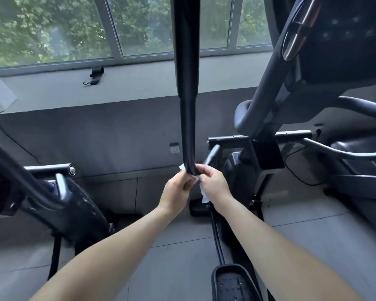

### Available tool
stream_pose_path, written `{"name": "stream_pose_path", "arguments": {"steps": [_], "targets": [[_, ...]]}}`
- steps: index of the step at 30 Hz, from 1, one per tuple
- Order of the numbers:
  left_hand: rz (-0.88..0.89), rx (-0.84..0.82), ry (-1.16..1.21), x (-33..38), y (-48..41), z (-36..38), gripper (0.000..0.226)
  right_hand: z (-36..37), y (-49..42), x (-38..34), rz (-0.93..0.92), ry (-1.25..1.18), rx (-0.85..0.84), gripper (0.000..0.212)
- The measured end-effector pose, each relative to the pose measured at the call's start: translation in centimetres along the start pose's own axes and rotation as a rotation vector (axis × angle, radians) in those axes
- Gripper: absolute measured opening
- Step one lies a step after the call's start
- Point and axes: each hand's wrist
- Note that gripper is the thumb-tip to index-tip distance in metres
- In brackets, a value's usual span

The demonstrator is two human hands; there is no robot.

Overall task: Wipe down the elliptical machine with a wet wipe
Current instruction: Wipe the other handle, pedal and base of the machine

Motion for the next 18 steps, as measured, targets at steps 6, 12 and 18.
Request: {"name": "stream_pose_path", "arguments": {"steps": [6,12,18], "targets": [[-0.358,-0.152,0.101,0.9,-0.3,1.5,0.01,-0.2,0.3,0.3,0.011,-0.036,0.051,0.031],[-0.208,-0.204,0.099,1.8,1.7,-1.4,0.01,0.1,2.6,2.4,0.117,-0.084,-0.034,0.028],[-0.252,-0.166,0.099,2.7,1.8,-3.5,0.021,0.9,3.3,0.8,-0.034,-0.256,0.184,0.013]]}}
Point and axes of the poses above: each hand's wrist, its own y-axis away from the middle knuckle, its own z-axis out of the palm, x = y × z, and after that the axes turned 11 degrees about -z, right-handed
